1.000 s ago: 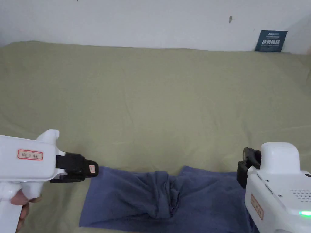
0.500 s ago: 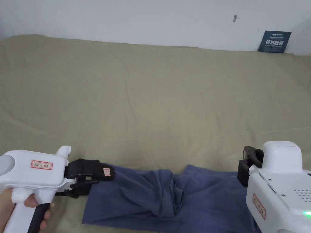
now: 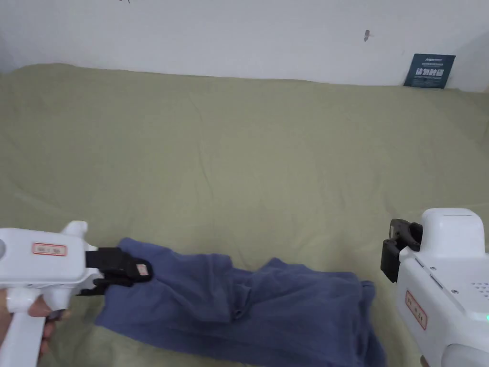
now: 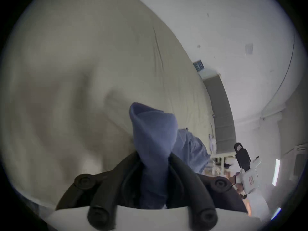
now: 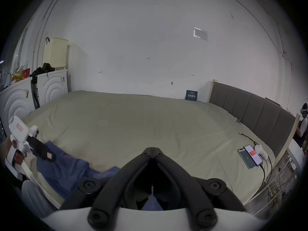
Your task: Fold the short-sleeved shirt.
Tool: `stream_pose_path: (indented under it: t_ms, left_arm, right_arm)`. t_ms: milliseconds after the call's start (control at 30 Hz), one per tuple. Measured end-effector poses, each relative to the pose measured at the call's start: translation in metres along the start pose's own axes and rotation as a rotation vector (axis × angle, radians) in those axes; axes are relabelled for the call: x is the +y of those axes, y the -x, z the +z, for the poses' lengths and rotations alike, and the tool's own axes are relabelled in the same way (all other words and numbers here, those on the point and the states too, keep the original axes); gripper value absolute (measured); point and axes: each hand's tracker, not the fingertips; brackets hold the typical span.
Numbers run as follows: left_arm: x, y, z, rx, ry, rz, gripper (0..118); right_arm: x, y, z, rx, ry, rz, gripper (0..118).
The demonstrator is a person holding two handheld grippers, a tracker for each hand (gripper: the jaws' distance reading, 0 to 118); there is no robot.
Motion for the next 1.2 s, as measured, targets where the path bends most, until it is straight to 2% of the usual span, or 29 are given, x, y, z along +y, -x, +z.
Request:
stream_pose_path:
  t_ms: [167,233,300,500,833,867,933,967,1033,1100,1133,1167,1200]
  left_arm:
    - [0.004,0.006,0.099,0.151,-0.155,0.017,12]
    - [0.002,-0.004,0.122,0.226,-0.172,-0.018,12]
    - [0.000,-0.024,0.128,0.317,-0.177,-0.135,12]
    - [-0.012,-0.091,0.083,0.312,-0.077,-0.305,12]
    - [-0.042,-0.163,-0.046,0.352,0.065,-0.416,13]
    - [-0.040,-0.162,-0.057,0.330,0.066,-0.402,23]
    - [-0.043,-0.163,-0.083,0.233,0.098,-0.384,102]
    - [-0.047,-0.164,-0.083,0.240,0.107,-0.394,118]
    - [-0.056,-0.185,-0.082,0.232,0.070,-0.399,105]
    - [-0.058,-0.188,-0.070,0.194,0.061,-0.355,103]
    - [-0.044,-0.163,-0.065,0.155,0.041,-0.333,100]
    - [-0.041,-0.156,-0.056,0.104,0.018,-0.313,93]
    - [-0.041,-0.151,-0.048,0.061,0.000,-0.303,74]
  right_arm:
    - [0.014,0.002,-0.003,0.026,-0.043,0.017,0]
    - [0.018,0.006,-0.006,0.034,-0.056,0.033,0]
    - [0.019,0.011,-0.009,0.041,-0.068,0.037,0]
    - [0.015,0.022,-0.006,0.073,-0.064,0.036,0]
    - [0.001,0.016,0.000,0.071,-0.028,0.047,0]
    - [0.000,0.014,0.000,0.066,-0.026,0.048,0]
    - [-0.003,0.011,0.000,0.057,-0.015,0.045,0]
    - [-0.004,0.010,-0.001,0.053,-0.009,0.043,0]
    - [-0.007,0.006,0.000,0.042,0.001,0.035,0]
    - [-0.010,0.004,0.000,0.038,0.010,0.030,0]
    - [-0.011,0.003,0.000,0.035,0.011,0.028,0]
    - [-0.012,0.003,0.000,0.034,0.014,0.026,0]
    - [-0.013,0.002,0.000,0.034,0.016,0.022,0]
